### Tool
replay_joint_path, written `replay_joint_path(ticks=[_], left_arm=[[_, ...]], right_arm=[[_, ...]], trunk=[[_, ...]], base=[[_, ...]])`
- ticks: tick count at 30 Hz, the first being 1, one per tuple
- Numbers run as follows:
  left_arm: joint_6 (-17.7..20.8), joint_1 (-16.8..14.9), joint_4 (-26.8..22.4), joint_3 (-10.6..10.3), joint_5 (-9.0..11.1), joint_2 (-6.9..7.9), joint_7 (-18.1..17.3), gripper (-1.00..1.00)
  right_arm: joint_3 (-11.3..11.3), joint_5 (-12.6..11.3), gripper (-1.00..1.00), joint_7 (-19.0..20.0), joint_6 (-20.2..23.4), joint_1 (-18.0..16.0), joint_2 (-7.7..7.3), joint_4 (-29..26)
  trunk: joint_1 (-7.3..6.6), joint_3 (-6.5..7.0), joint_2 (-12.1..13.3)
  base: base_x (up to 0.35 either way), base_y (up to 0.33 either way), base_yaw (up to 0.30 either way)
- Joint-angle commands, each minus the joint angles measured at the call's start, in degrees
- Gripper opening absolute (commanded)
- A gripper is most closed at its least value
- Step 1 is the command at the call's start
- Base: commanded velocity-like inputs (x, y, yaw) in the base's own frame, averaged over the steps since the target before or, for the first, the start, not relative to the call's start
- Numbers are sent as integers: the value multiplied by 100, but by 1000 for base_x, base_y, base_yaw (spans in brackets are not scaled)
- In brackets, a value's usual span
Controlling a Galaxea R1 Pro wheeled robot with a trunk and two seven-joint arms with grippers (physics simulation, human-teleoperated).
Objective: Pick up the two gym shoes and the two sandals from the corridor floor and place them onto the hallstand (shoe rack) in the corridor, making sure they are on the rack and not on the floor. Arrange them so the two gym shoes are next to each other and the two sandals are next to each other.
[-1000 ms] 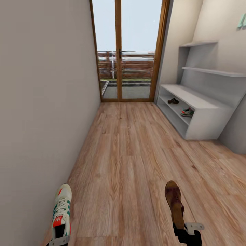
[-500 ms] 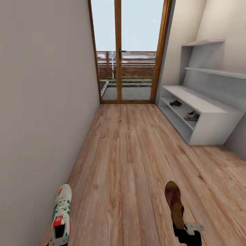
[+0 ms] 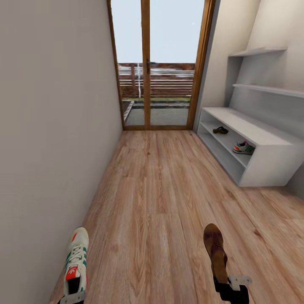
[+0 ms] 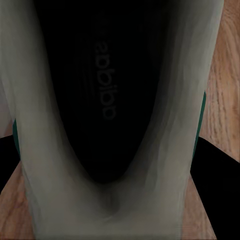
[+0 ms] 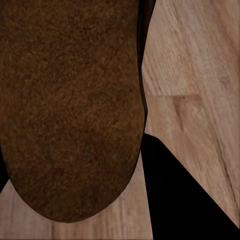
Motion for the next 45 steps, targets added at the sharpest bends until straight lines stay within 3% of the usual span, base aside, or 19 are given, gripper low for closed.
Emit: replay_joint_path(ticks=[1, 45], left_arm=[[-22, -6, 2, 49, -56, -5, -36, -100], [-21, -4, 2, 49, -56, -5, -35, -100]], right_arm=[[-50, 24, -100, 30, -16, -4, 1, 5], [-50, 24, -100, 30, -16, -5, 1, 7]], trunk=[[2, -5, -2], [2, -5, -2]], base=[[339, 0, 0], [339, 0, 0]])
